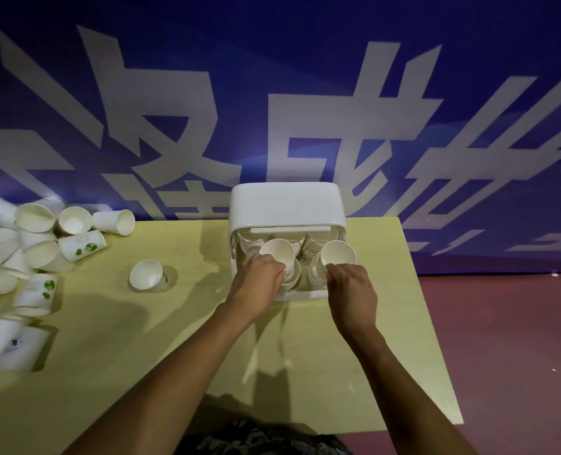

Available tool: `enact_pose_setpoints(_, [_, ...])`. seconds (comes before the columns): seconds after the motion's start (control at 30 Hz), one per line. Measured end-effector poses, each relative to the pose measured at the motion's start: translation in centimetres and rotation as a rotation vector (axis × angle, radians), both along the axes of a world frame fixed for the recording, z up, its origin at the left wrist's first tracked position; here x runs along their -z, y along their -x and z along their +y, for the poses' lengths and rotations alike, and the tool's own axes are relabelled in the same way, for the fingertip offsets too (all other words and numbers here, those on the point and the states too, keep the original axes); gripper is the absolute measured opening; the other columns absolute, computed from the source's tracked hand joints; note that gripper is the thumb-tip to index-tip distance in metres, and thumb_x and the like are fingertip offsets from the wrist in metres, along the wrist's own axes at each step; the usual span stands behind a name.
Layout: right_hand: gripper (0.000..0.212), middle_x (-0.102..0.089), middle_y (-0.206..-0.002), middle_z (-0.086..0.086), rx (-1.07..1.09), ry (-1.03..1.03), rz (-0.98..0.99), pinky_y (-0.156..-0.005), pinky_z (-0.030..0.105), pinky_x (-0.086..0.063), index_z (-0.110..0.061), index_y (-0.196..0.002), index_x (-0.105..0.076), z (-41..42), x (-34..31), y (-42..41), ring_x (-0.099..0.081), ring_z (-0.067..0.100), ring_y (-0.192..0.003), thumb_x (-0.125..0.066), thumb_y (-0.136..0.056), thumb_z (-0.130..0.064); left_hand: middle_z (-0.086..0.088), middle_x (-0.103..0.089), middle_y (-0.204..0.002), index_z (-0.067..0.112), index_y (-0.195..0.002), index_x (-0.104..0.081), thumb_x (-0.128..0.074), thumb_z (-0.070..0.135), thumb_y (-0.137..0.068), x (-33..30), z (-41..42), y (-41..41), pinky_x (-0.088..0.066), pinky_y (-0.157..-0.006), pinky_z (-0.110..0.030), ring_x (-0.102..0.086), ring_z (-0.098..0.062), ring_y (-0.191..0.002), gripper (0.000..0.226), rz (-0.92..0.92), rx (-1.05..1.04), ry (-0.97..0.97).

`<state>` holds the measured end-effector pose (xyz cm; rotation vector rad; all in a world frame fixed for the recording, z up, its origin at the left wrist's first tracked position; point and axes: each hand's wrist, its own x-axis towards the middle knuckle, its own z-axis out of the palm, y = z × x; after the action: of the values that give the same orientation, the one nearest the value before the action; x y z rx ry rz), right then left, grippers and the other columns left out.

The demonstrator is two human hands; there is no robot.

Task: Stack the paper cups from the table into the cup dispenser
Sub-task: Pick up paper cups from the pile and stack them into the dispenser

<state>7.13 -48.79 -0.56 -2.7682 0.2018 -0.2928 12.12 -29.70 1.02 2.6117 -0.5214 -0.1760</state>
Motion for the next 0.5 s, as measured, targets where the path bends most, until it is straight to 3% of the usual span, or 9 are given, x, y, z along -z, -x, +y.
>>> enact_pose_setpoints(0.1, [0.015,-0.062,-0.070,0.000,-0.025,0.030,0.066,-0.050,0.029,-0.044,-0.014,-0.074,-0.061,-0.6,1.1,-0.3,-0.055,0.025,-0.074,-0.065,-0.080,0.000,-0.007,-0.062,-0.095,0.014,-0.089,-0.068,-0.045,0.022,-0.098,0.6,-0.7,-0.3,-0.033,-0.074,-0.028,-0.053,-0.026,-0.095,0.026,0.046,0.006,-0.082])
enact_pose_setpoints(0.3, [0.025,-0.067,-0.069,0.002,-0.105,0.110,0.172,-0.057,0.031,-0.045,-0.015,-0.086,-0.073,-1.1,3.7,-1.3,-0.060,0.030,-0.072,-0.068,-0.071,0.004,-0.006,-0.065,-0.105,0.016,-0.103,-0.069,-0.048,0.018,-0.096,2.7,-1.8,-1.2,-0.050,-0.083,-0.033,-0.056,-0.027,-0.102,0.023,0.140,0.067,-0.240])
enact_pose_setpoints(0.5, [0.022,-0.069,-0.074,0.000,-0.126,0.140,0.223,-0.061,0.031,-0.044,-0.019,-0.085,-0.072,-0.8,4.4,-2.0,-0.062,0.030,-0.073,-0.070,-0.073,0.000,-0.005,-0.067,-0.109,0.018,-0.109,-0.069,-0.048,0.021,-0.096,4.3,-2.1,-1.5,-0.050,-0.083,-0.033,-0.056,-0.023,-0.100,0.025,0.183,0.047,-0.162])
